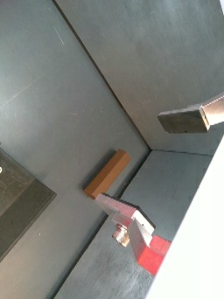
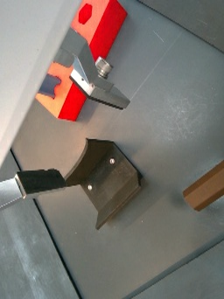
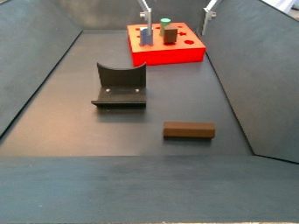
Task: Pick up the hexagon object. Move up. Place the hexagon object on the fixture. Regrasp the hexagon object. Move to above the board. Insert the hexagon object.
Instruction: Pick up the hexagon object.
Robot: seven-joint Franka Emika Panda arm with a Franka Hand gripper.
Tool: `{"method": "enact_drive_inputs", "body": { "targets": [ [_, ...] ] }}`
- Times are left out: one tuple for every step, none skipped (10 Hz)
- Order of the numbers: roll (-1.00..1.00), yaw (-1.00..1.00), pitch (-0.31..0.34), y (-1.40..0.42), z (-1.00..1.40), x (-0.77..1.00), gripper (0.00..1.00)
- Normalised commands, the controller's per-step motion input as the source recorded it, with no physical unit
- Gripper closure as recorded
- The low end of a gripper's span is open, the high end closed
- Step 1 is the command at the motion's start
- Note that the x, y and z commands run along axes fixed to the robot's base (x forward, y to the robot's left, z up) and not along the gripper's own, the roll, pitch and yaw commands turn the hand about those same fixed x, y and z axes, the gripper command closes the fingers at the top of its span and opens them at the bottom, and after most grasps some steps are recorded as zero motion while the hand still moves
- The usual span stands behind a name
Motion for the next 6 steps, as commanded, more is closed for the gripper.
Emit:
{"method": "enact_drive_inputs", "body": {
  "targets": [
    [0.00, -0.54, -0.206, 0.00, 0.00, -0.45, 0.00],
    [0.01, -0.79, 0.000, 0.15, -0.41, -0.25, 0.00],
    [0.00, -0.90, 0.000, 0.06, -0.44, -0.21, 0.00],
    [0.00, -0.96, 0.000, 0.02, -0.36, -0.01, 0.00],
    [0.00, -0.75, 0.000, 0.24, -0.39, 0.00, 0.00],
    [0.00, -0.42, 0.000, 0.58, -0.49, 0.00, 0.00]
  ]
}}
